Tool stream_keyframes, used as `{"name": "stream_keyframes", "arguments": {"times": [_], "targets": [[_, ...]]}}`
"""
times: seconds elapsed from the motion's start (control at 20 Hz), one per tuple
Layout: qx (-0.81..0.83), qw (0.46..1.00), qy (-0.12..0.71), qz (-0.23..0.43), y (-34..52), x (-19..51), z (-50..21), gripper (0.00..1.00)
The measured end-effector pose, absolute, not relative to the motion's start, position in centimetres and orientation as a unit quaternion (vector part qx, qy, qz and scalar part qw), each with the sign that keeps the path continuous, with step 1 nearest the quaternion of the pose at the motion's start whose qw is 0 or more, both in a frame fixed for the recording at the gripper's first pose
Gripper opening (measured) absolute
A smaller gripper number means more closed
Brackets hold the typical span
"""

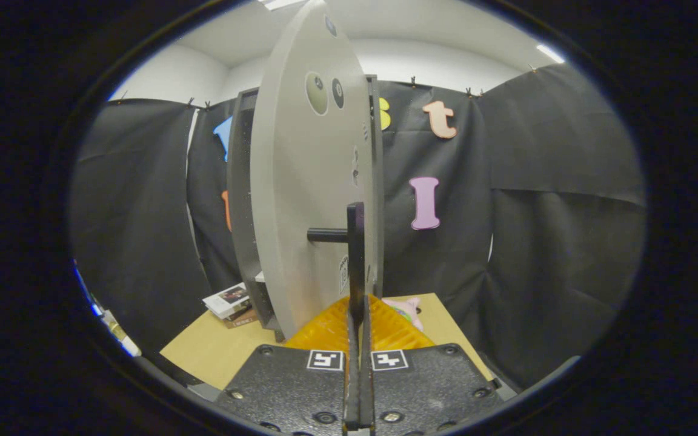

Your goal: Open the shoe cabinet door, grab the shoes and put them into the shoe cabinet, then close the shoe cabinet door.

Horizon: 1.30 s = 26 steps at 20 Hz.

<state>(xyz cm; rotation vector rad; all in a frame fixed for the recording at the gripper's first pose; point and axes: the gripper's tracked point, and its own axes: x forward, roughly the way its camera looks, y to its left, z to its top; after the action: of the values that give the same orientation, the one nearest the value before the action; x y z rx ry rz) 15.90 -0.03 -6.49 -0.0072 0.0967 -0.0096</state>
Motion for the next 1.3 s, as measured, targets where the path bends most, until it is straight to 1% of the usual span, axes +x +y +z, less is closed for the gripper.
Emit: {"name": "stream_keyframes", "arguments": {"times": [0.35,0.55,0.85,1.0,1.1,1.15,1.2,1.25,1.3], "targets": [[0.016,0.998,0.054,0.017,-6.1,16.3,-6.0,0.04],[0.024,0.995,0.060,0.070,-6.3,16.3,-5.9,0.04],[0.021,0.995,0.053,0.080,-6.7,16.1,-6.1,0.04],[0.027,0.995,0.062,0.066,-7.0,15.0,-7.1,0.05],[0.023,0.996,0.066,0.053,-7.5,13.7,-7.9,0.08],[0.019,0.997,0.067,0.037,-7.9,13.0,-8.4,0.12],[0.016,0.997,0.065,0.024,-8.3,12.0,-8.7,0.19],[0.016,0.998,0.063,0.003,-8.6,10.9,-9.1,0.35],[0.013,0.998,0.062,-0.021,-9.3,9.7,-9.4,0.47]]}}
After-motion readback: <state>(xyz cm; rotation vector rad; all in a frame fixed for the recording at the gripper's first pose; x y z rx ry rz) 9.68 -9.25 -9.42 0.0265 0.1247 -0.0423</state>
